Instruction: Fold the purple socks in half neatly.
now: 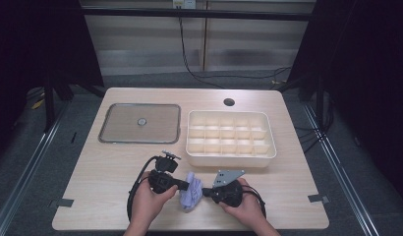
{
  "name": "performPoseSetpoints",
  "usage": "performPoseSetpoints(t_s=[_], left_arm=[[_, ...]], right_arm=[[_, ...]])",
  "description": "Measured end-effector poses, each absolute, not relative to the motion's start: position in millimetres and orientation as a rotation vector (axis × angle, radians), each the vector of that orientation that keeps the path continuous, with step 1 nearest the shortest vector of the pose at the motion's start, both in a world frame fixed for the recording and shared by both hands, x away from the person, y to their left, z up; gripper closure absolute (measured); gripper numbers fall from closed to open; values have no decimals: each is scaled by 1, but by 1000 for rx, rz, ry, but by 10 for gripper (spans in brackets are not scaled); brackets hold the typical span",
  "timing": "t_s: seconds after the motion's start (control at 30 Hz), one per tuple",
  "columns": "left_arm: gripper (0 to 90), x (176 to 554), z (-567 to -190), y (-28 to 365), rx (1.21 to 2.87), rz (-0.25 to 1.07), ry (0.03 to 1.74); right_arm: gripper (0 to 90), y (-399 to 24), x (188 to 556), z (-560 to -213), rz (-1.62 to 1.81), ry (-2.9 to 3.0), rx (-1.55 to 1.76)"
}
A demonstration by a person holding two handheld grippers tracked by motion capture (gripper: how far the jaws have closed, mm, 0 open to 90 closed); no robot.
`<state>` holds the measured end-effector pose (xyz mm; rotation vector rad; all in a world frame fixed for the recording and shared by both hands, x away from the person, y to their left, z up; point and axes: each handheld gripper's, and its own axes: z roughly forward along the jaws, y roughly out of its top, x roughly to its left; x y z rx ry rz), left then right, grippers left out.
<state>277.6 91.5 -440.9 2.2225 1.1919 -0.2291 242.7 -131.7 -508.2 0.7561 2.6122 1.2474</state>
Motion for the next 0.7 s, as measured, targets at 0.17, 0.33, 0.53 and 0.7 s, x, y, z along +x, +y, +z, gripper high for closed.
performPoseSetpoints(t_s=[0.17, 0.33, 0.53, 0.7], left_arm=[[859, 276, -440, 90, 2233, -241, 1168], [859, 274, -441, 86, 2262, -249, 1124], [859, 271, -443, 81, 2270, -249, 1117], [859, 270, -445, 78, 2278, -249, 1110]], right_arm=[[900, -132, 243, -508, 1247, 2611, 753], [900, -132, 243, -508, 1247, 2612, 757], [900, -132, 243, -508, 1248, 2612, 757], [900, -132, 243, -508, 1247, 2611, 754]])
